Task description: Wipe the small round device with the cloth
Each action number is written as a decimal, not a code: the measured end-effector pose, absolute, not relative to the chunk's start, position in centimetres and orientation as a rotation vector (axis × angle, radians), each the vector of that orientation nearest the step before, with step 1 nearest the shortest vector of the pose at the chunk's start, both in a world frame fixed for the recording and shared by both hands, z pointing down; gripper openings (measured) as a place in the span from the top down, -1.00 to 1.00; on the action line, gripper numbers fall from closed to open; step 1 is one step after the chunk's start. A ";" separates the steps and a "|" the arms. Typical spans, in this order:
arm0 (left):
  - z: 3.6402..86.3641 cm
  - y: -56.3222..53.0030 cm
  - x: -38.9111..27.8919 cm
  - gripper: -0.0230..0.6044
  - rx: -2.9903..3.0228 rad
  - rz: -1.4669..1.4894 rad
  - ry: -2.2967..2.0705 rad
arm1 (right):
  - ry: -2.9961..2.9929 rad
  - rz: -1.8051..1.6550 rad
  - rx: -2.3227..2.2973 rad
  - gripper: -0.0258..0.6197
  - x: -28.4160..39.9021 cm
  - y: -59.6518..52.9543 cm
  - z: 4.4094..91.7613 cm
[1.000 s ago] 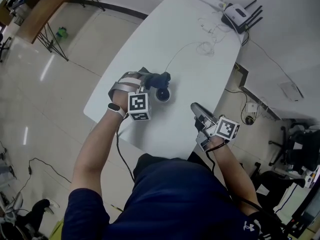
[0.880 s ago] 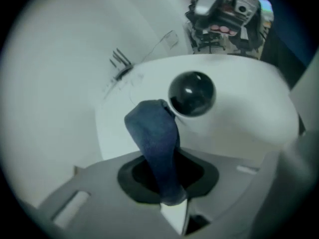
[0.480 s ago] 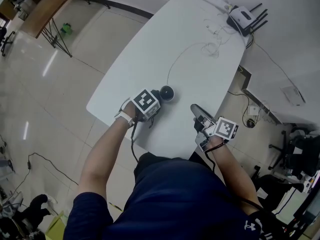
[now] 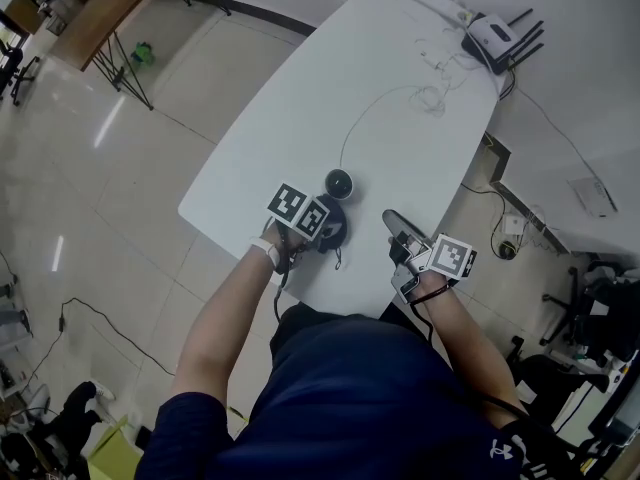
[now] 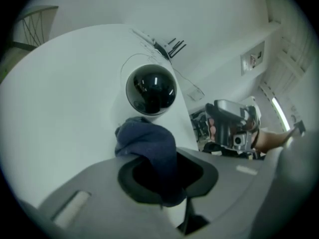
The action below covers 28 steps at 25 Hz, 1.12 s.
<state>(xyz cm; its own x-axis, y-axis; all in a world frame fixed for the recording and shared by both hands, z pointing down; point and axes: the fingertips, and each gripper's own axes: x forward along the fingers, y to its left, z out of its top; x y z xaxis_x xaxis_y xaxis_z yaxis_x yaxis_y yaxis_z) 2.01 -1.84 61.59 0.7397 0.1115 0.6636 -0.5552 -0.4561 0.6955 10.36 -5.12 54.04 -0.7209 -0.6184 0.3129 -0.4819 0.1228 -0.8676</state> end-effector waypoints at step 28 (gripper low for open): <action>62.6 -16.3 -2.6 0.73 2.634 2.397 0.144 | 2.146 -1.614 -1.219 0.67 14.5 -4.3 53.7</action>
